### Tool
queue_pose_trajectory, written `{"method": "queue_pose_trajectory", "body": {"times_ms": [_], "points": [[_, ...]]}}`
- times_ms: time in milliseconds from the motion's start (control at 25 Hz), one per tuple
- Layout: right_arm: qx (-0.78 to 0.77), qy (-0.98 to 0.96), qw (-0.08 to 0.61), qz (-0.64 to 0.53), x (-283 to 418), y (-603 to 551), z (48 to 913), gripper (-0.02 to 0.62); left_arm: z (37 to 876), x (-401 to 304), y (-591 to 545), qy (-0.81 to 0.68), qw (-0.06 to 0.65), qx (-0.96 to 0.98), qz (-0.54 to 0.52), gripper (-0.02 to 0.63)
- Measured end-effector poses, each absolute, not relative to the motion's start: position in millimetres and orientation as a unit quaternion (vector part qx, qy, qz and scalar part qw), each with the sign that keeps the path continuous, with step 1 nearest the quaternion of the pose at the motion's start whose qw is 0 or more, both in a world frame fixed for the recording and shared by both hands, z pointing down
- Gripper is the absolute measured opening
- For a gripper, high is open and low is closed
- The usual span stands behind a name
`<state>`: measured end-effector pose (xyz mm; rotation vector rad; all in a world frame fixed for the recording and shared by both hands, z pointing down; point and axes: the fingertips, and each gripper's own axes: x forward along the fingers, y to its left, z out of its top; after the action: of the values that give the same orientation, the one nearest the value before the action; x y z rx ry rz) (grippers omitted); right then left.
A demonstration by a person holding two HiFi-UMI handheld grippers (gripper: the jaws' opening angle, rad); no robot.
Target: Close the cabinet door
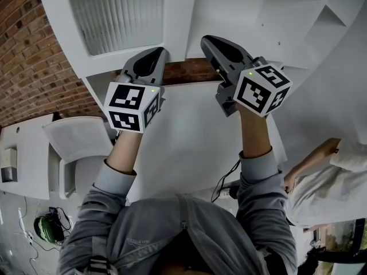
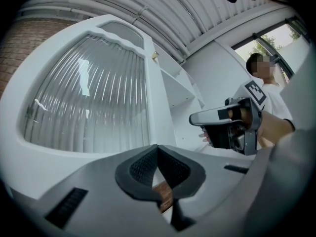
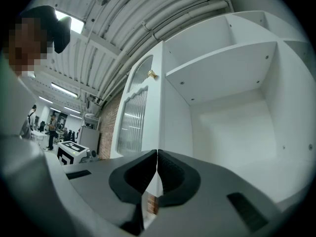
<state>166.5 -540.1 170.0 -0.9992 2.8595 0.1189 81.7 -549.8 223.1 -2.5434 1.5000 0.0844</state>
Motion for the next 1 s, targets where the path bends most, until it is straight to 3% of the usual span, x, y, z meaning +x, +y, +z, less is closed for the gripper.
{"method": "queue_pose_trajectory", "body": {"times_ms": [560,1000], "points": [[-0.447,0.890,0.080,0.038,177.4,-513.5,196.7,0.026,227.3,78.4,-534.7,0.484,0.079,-0.871,0.036,0.006],[-0.487,0.869,0.078,0.043,132.3,-448.4,235.9,0.026,255.9,34.4,-439.6,0.465,0.056,-0.883,0.044,0.006]]}}
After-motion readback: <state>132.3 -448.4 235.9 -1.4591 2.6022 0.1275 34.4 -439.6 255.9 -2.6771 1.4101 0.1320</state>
